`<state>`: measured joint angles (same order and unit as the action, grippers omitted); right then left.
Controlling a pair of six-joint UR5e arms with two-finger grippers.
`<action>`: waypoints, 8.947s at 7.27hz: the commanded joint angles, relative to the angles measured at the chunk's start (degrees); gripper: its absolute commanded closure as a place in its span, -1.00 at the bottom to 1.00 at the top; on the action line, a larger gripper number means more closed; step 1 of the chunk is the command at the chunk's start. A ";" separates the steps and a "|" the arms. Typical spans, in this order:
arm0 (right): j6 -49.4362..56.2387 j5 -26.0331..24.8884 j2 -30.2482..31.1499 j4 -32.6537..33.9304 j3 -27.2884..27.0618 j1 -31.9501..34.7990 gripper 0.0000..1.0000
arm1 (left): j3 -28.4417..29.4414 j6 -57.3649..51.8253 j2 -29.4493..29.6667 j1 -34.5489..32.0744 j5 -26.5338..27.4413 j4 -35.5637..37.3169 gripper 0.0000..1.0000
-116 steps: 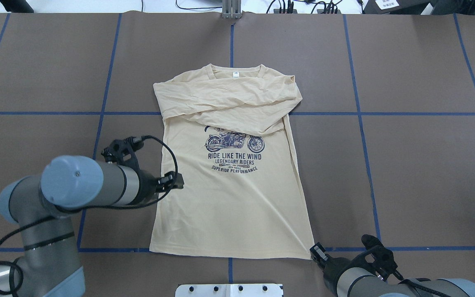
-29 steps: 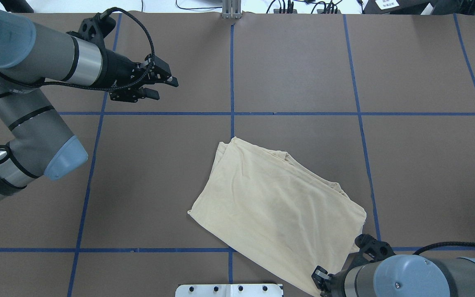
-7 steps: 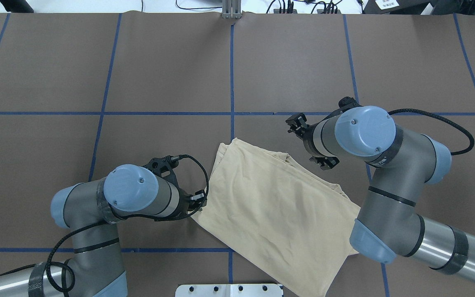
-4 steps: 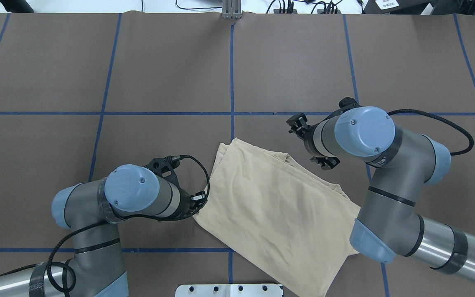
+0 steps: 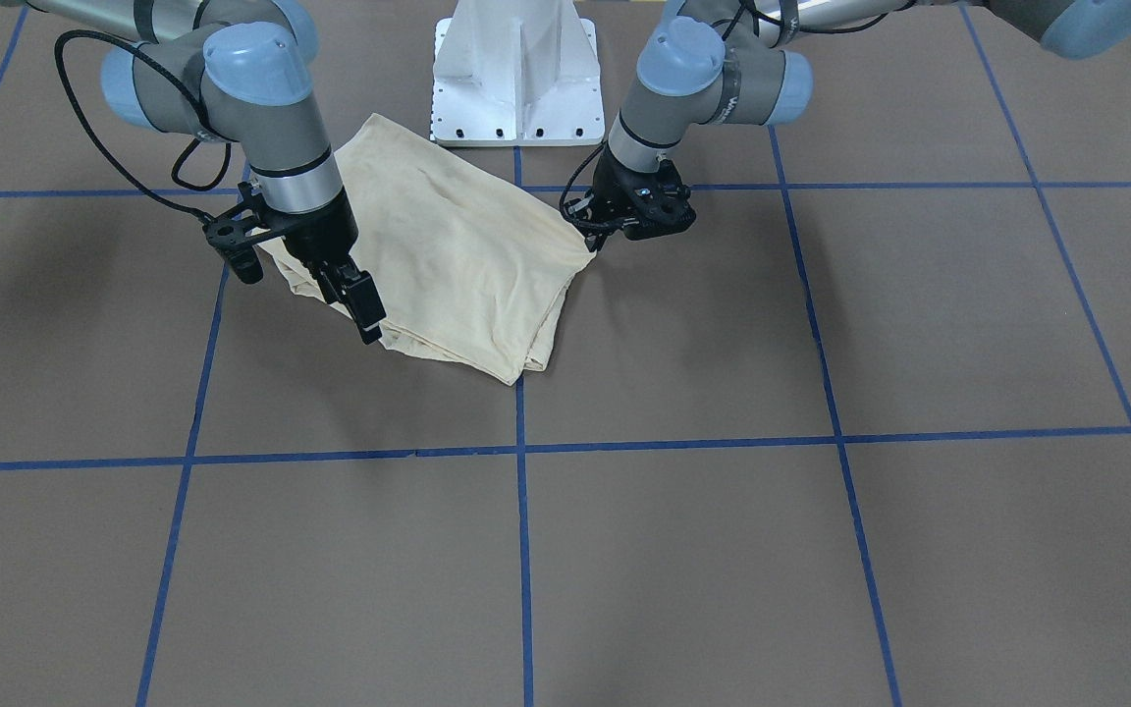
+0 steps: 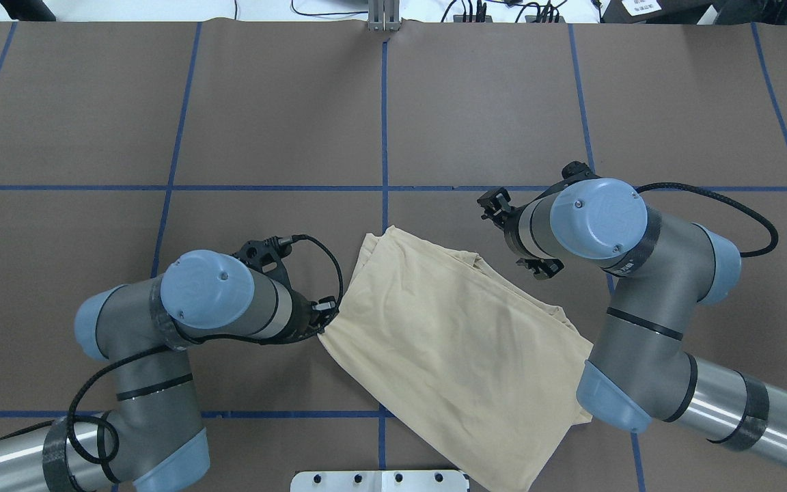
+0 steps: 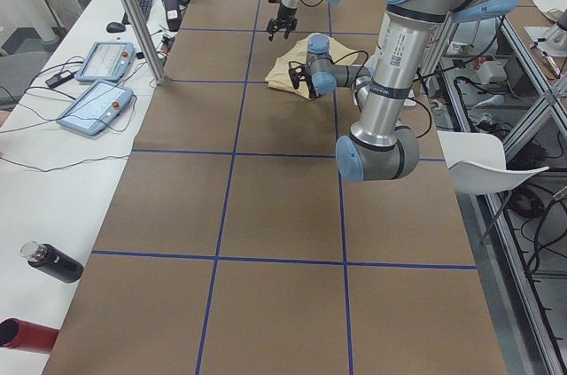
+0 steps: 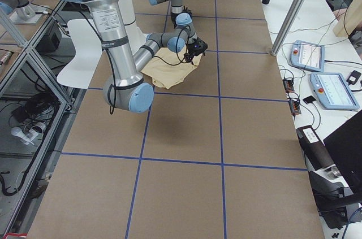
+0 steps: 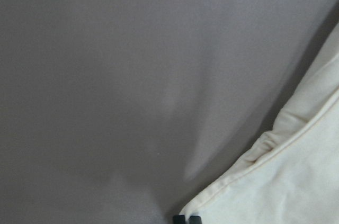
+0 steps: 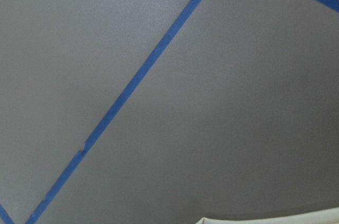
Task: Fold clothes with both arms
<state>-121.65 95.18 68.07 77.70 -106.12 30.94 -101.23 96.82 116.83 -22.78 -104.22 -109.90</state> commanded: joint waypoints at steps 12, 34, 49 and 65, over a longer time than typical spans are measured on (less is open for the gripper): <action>-16.42 -17.49 0.65 0.17 -2.87 -22.05 -1.00 | 32.67 -16.58 13.77 -22.57 -2.83 -30.37 -0.43; -20.39 -17.22 5.58 0.96 -8.14 -23.11 1.00 | -10.65 19.16 -16.18 1.35 7.29 -29.58 -0.45; -20.39 -17.22 5.67 0.96 -8.58 -23.11 1.00 | -3.36 27.63 -12.51 15.22 18.26 -27.39 0.37; 5.10 10.09 -21.83 3.22 23.01 5.79 1.00 | 10.92 5.84 2.50 -14.13 2.18 -20.24 1.00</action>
<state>-118.57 103.45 48.25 85.45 -89.84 35.59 -95.94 102.99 117.23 -35.87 -101.61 -126.77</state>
